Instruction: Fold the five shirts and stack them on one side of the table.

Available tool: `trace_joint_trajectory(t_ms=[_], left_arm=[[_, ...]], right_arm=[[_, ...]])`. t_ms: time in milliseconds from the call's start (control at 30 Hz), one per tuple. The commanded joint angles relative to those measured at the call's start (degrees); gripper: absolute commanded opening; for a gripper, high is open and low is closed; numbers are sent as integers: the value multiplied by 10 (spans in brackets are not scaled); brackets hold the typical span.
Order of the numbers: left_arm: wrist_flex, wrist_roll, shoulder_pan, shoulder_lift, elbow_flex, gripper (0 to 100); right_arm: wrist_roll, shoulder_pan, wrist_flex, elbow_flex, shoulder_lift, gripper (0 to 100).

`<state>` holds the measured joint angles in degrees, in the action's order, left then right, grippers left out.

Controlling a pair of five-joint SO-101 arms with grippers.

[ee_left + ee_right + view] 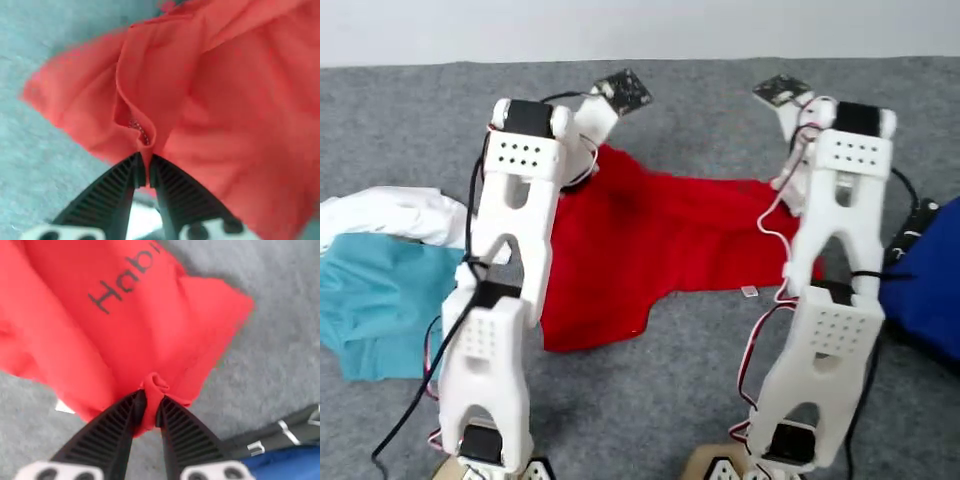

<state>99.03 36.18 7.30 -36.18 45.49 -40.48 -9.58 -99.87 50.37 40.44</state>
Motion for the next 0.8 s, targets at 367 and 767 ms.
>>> trace_joint_trajectory(t_ms=[367,767], left_arm=[[14,26,6,261,-333,2],[14,59,7,360,-465,2]], right_arm=[[-59,-55,-16,15,-5,10],[-58,-76,-27,15,-3,10]])
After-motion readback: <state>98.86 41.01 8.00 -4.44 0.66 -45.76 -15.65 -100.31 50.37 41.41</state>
